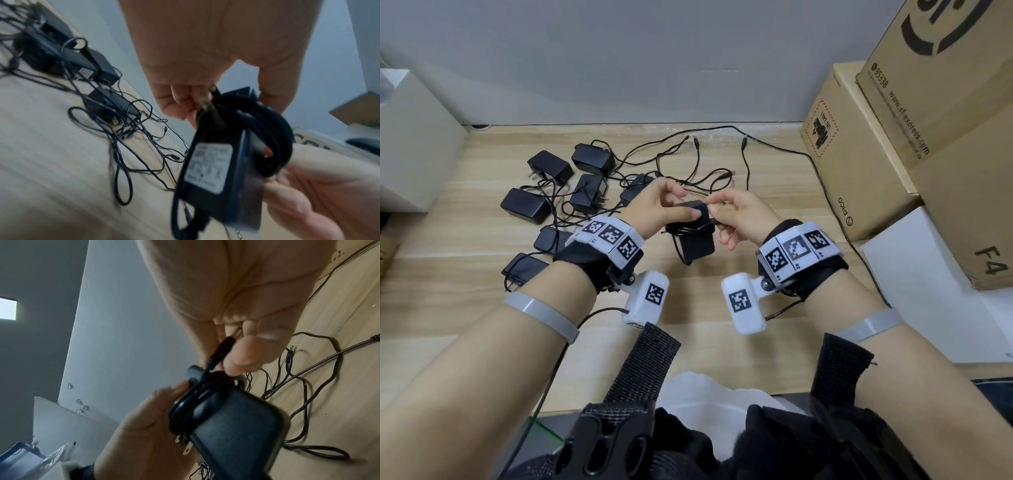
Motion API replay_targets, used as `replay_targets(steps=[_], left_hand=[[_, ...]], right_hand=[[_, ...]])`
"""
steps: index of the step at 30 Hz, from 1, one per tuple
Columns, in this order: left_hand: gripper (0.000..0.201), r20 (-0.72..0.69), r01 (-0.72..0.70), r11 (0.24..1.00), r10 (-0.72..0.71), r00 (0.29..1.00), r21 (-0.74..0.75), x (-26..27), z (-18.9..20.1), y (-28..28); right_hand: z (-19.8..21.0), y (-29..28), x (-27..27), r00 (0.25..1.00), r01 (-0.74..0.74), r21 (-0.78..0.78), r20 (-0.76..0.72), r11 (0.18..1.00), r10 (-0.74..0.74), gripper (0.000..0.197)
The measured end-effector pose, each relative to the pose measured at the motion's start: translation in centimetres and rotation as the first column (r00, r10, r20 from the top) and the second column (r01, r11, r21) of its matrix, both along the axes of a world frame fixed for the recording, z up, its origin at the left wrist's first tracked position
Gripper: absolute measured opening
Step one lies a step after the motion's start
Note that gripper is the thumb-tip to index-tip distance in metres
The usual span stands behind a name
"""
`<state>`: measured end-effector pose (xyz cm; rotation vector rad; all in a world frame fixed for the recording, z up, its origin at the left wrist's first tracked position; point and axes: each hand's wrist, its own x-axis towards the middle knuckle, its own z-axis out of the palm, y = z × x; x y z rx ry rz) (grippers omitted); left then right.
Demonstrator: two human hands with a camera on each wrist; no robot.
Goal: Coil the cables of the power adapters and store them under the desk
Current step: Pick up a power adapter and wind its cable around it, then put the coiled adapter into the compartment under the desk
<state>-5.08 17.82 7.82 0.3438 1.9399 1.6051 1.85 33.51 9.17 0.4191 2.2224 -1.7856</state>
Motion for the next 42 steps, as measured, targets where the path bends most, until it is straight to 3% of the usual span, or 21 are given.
replay_targets(steps=[2, 7, 11, 16, 20, 23, 25, 28, 32, 35, 37, 39, 42], left_hand=[[0.031, 0.024, -0.071, 0.996, 0.070, 0.997, 0.048, 0.1, -0.3, 0.3], [0.014, 0.075, -0.106, 0.994, 0.103, 0.992, 0.036, 1.2, -1.1, 1.1], [0.017, 0.108, -0.135, 0.990, 0.132, 0.985, 0.028, 2.1, -1.9, 1.6], [0.027, 0.169, -0.236, 0.972, 0.235, 0.957, -0.015, 3.0, -2.6, 1.1], [0.026, 0.311, -0.355, 0.925, 0.301, 0.901, 0.133, 4.2, -3.3, -0.9], [0.010, 0.393, -0.492, 0.862, 0.415, 0.821, 0.118, 6.1, -4.3, -3.2], [0.014, 0.385, -0.568, 0.814, 0.489, 0.783, 0.121, 7.4, -5.0, -5.0], [0.035, 0.352, -0.644, 0.756, 0.575, 0.738, 0.116, 9.8, -5.9, -8.4], [0.019, 0.394, -0.778, 0.620, 0.693, 0.604, 0.100, 14.5, -7.1, -13.8], [0.024, 0.424, -0.856, 0.502, 0.753, 0.503, 0.123, 19.4, -7.8, -18.7], [0.030, 0.424, -0.913, 0.393, 0.811, 0.402, 0.112, 23.3, -8.3, -22.7], [0.026, 0.420, -0.936, 0.336, 0.839, 0.347, 0.102, 25.6, -8.7, -24.9], [0.020, 0.405, -0.971, 0.238, 0.885, 0.229, 0.028, 30.7, -11.1, -29.3]], right_hand=[[-0.1, 0.0, 0.2, 0.999, -0.043, 0.042, -0.030, 0.998, 0.044, 0.024], [-1.2, -0.7, 0.5, 0.993, -0.042, 0.326, -0.094, 0.944, 0.077, 0.032], [-2.1, -1.4, 1.1, 0.996, -0.049, 0.222, -0.060, 0.974, 0.063, 0.023], [-3.7, -1.7, 0.8, 0.999, 0.001, 0.210, -0.039, 0.978, 0.007, 0.023], [-5.2, -3.4, 0.5, 0.995, 0.090, 0.035, -0.049, 0.995, -0.088, 0.017], [-5.9, -5.7, 0.5, 0.988, 0.152, -0.148, 0.007, 0.977, -0.153, 0.020], [-6.4, -7.4, 0.9, 0.991, 0.129, -0.184, 0.009, 0.974, -0.130, 0.016], [-7.2, -10.6, 2.2, 0.998, 0.069, -0.216, 0.013, 0.974, -0.068, 0.011], [-8.3, -15.8, 5.0, 0.995, -0.064, -0.277, 0.056, 0.959, 0.083, 0.010], [-9.4, -21.1, 8.1, 0.975, -0.189, -0.335, 0.048, 0.923, 0.217, 0.009], [-10.3, -25.5, 10.7, 0.943, -0.292, -0.363, 0.045, 0.885, 0.330, 0.010], [-10.9, -27.8, 12.1, 0.903, -0.401, -0.295, 0.032, 0.867, 0.428, 0.011], [-14.4, -32.7, 15.5, 0.765, -0.624, -0.165, 0.071, 0.764, 0.640, 0.013]])
